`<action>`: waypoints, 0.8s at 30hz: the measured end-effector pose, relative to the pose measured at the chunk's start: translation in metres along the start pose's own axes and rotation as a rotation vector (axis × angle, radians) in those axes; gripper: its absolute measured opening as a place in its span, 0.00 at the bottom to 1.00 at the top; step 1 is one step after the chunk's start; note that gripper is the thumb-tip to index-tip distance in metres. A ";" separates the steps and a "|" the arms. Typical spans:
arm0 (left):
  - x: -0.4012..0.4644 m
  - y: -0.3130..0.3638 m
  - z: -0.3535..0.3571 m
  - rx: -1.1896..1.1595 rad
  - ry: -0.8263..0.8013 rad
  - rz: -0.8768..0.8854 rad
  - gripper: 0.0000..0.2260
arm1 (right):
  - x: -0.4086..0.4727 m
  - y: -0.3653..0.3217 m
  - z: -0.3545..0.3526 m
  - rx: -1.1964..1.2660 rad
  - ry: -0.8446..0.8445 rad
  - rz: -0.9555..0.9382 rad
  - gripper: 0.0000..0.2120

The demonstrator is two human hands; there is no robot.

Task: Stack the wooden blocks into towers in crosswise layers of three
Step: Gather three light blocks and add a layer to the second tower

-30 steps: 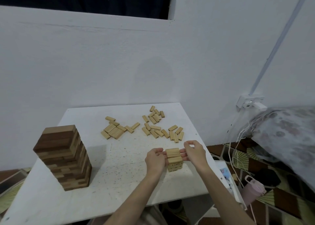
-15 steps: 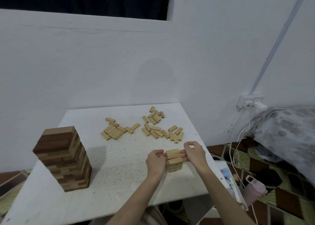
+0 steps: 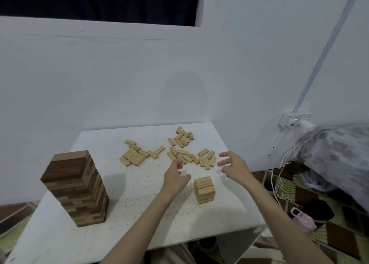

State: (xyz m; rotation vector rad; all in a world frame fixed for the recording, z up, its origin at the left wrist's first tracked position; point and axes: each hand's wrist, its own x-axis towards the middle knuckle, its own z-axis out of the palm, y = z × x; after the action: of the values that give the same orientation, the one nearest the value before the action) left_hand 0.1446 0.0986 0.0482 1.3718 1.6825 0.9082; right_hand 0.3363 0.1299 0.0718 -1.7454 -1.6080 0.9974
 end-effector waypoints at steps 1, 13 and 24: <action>0.004 0.002 -0.006 0.112 -0.082 0.053 0.29 | 0.002 -0.002 -0.006 -0.108 -0.095 -0.061 0.24; 0.010 0.000 0.032 0.653 -0.388 0.145 0.51 | 0.013 0.007 0.023 -0.803 -0.434 -0.219 0.57; 0.008 0.006 0.035 0.642 -0.363 0.155 0.48 | 0.014 0.014 0.035 -0.819 -0.385 -0.232 0.57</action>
State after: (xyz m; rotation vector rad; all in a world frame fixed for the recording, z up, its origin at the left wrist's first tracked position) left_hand 0.1775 0.1097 0.0366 1.9698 1.6547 0.1558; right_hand 0.3161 0.1395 0.0383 -1.8357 -2.6674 0.6112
